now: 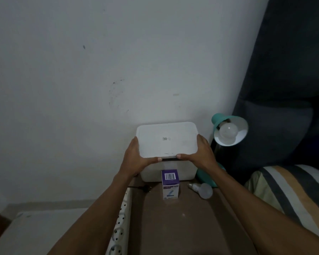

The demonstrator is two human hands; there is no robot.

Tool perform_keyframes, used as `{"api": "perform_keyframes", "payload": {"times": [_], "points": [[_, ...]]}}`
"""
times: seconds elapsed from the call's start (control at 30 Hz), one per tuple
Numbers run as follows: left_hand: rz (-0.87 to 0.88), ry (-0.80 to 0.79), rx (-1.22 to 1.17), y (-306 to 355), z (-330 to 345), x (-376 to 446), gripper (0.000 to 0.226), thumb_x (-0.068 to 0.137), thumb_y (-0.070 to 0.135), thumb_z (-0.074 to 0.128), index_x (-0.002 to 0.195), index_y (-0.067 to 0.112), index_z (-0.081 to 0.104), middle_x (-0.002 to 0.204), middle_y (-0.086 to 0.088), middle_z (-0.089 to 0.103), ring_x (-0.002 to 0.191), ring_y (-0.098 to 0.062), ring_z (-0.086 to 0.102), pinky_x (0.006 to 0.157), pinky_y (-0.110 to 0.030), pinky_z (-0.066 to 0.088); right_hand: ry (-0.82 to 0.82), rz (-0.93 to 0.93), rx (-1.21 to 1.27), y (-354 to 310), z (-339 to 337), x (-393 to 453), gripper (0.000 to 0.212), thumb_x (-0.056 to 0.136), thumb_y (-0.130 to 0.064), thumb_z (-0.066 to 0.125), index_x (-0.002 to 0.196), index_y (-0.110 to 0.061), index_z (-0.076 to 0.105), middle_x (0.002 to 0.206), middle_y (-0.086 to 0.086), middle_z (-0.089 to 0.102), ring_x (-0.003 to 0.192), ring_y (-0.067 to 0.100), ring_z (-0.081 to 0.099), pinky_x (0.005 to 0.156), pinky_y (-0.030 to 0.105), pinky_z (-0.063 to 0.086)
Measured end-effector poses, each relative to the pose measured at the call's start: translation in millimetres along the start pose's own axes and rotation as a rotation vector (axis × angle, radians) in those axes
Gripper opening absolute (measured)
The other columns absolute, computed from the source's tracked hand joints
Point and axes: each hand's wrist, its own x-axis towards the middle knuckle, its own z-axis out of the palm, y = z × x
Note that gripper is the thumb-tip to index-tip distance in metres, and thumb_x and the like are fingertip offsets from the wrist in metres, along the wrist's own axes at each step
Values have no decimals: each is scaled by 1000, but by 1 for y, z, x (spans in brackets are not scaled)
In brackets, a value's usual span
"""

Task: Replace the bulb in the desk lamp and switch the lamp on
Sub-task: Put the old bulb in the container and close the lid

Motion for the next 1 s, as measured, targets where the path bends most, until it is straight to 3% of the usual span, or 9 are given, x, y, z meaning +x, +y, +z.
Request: {"api": "perform_keyframes", "payload": {"times": [0.27, 0.47, 0.6, 0.73, 0.8, 0.87, 1.0], "points": [[71, 45, 61, 32, -34, -31, 104, 53, 58, 98, 140, 27, 51, 135, 7, 63, 120, -9, 57, 91, -25, 49, 24, -17, 18, -38, -21, -43, 114, 38, -74, 84, 132, -19, 50, 130, 1, 55, 117, 18, 56, 92, 42, 54], [99, 57, 50, 53, -42, -94, 102, 52, 62, 96, 139, 32, 53, 134, 10, 65, 121, -9, 60, 92, -31, 56, 35, -47, 3, -52, -40, -111, 108, 41, -71, 81, 131, -21, 51, 131, 0, 55, 117, 18, 56, 91, 38, 53], [79, 44, 51, 55, -35, -148, 99, 51, 64, 96, 136, 33, 54, 132, 13, 66, 120, -5, 62, 92, -28, 56, 35, -28, -31, -48, -50, -170, 102, 45, -68, 83, 130, -22, 51, 132, 1, 55, 119, 19, 55, 93, 41, 53], [32, -6, 82, 46, -22, -204, 101, 52, 72, 92, 134, 34, 49, 134, 17, 61, 119, -6, 60, 91, -28, 55, -45, -17, 4, -30, -51, -229, 83, 69, -36, 91, 137, -12, 51, 134, 11, 56, 122, 29, 56, 84, 25, 48], [5, -18, 100, 40, -14, -232, 98, 53, 67, 94, 133, 33, 48, 130, 17, 57, 117, -9, 58, 90, -27, 51, -65, 18, -37, -16, -46, -252, 99, 66, -46, 90, 145, -13, 41, 144, 8, 48, 133, 28, 48, 96, 26, 46], [-46, -46, 95, 32, -5, -258, 105, 53, 69, 93, 140, 36, 44, 134, 16, 56, 118, -10, 55, 93, -31, 51, -121, 111, -89, -7, -39, -277, 118, 62, -59, 87, 154, -14, 27, 156, 7, 35, 144, 29, 35, 113, 38, 36], [-179, -129, 109, 17, 13, -293, 115, 55, 58, 96, 148, 27, 35, 138, 11, 48, 121, -8, 45, 95, -28, 42, -139, 187, -45, 32, -17, -308, 116, 45, -75, 85, 142, -35, 34, 140, -7, 50, 127, 17, 53, 100, 39, 51]]}}
